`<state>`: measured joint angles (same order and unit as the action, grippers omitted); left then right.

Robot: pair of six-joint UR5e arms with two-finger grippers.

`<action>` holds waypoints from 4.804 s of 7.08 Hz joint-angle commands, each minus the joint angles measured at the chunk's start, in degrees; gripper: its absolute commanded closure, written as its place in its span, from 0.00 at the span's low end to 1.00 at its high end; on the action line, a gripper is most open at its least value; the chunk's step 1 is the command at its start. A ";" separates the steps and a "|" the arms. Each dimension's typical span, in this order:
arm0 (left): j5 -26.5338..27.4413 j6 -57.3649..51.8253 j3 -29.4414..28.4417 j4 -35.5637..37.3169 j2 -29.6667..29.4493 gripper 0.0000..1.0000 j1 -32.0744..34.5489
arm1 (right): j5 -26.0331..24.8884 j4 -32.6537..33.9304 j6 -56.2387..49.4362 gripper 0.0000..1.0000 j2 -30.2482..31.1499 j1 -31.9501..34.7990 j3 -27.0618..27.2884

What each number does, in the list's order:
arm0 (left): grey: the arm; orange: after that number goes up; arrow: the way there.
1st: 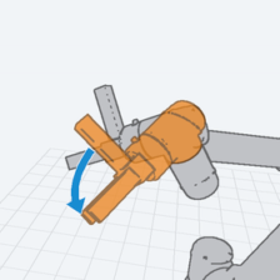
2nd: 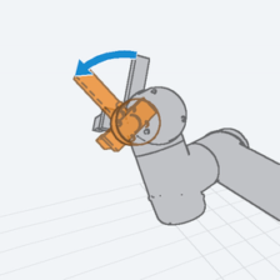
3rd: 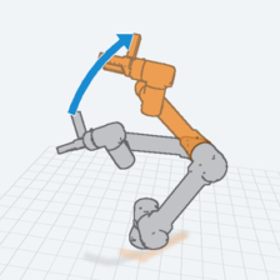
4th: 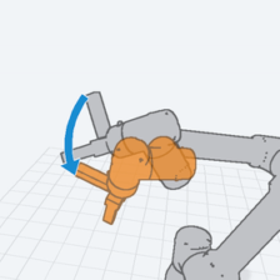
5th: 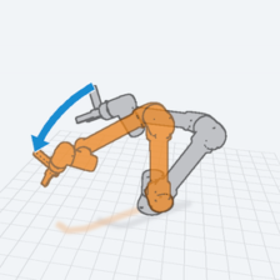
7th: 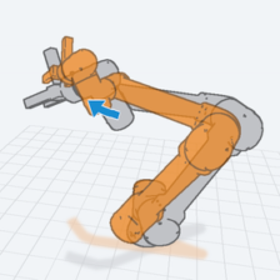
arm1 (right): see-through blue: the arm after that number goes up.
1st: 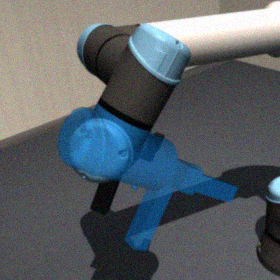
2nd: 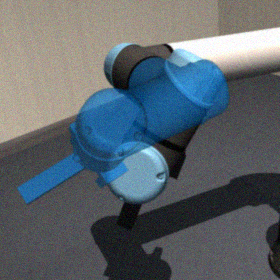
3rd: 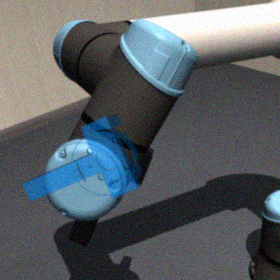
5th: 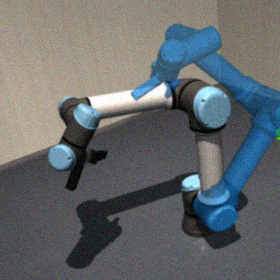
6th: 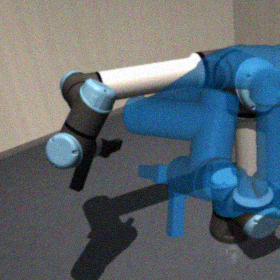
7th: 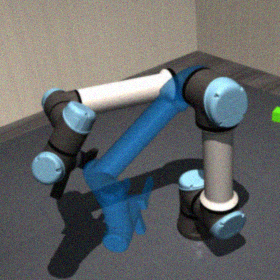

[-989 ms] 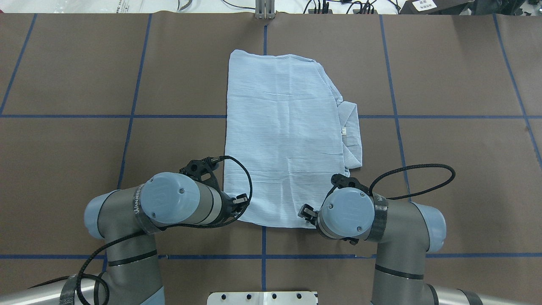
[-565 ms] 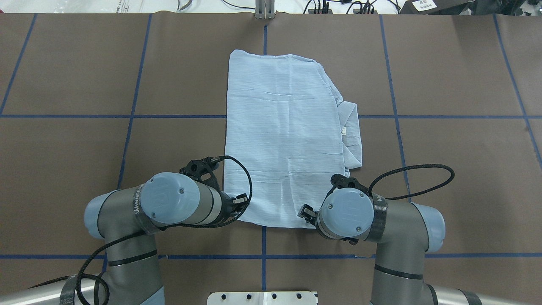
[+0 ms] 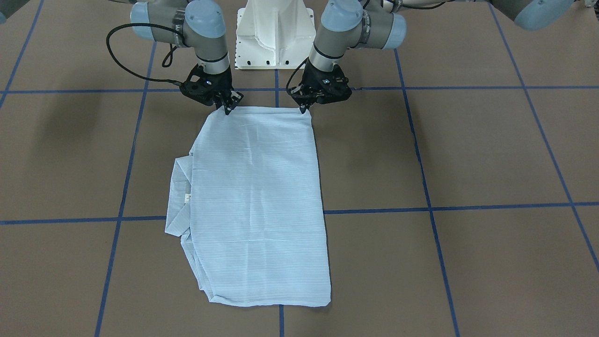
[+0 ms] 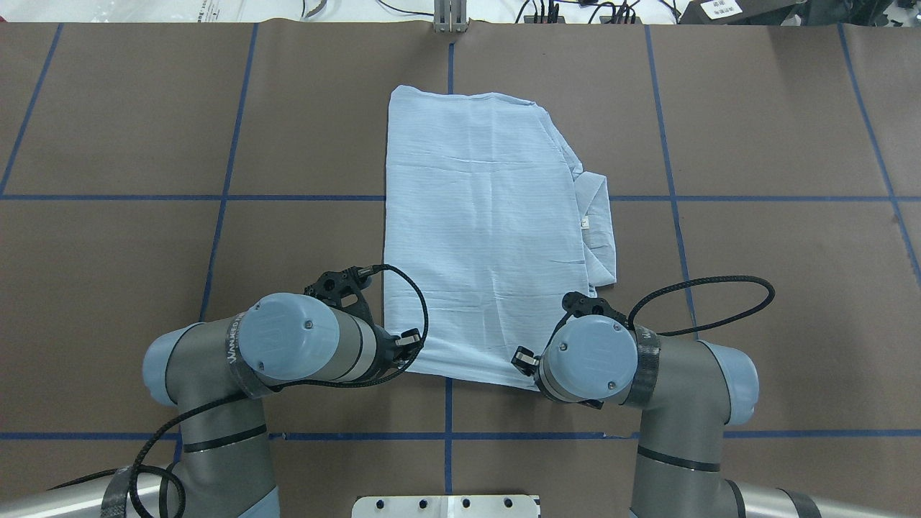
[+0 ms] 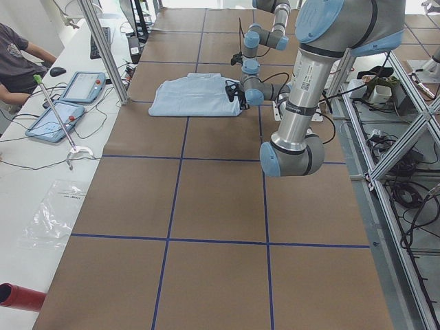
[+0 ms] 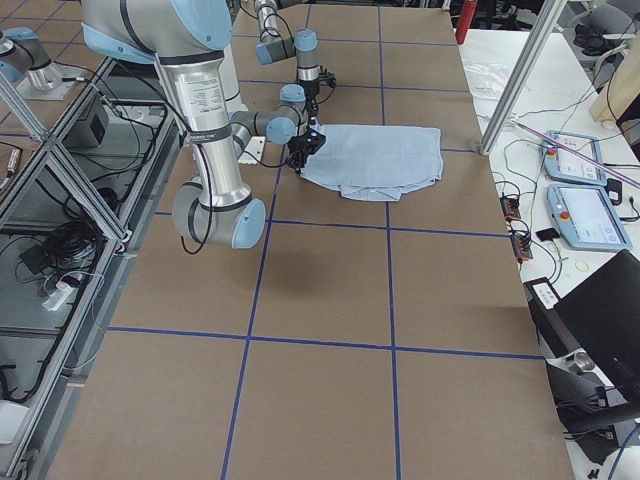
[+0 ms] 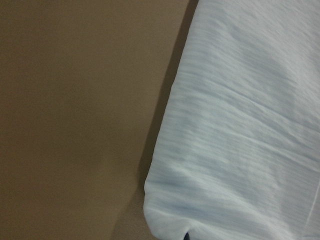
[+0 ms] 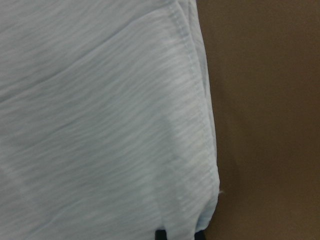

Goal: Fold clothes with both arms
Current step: 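Grasp the shirt edge nearest the robot with both grippers, then lift the edge with both grippers and fold it away from the robot, then lay the folded edge down and open both grippers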

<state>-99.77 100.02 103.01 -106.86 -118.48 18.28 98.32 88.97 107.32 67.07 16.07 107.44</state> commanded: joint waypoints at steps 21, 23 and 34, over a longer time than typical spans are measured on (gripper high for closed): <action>-8.52 -6.59 14.28 17.43 -3.06 1.00 8.42 | 17.26 -0.12 -5.60 1.00 -1.75 14.75 8.95; -8.52 -6.59 6.18 10.83 -5.35 1.00 11.76 | 16.04 -0.12 -9.21 1.00 -5.36 17.05 2.35; -8.25 -10.90 -17.19 -7.54 -13.35 1.00 19.25 | 15.33 -13.30 -21.54 1.00 -15.30 25.50 -23.33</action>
<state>-108.02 89.12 89.75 -110.82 -131.06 37.49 113.93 76.68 85.88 52.32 41.52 85.34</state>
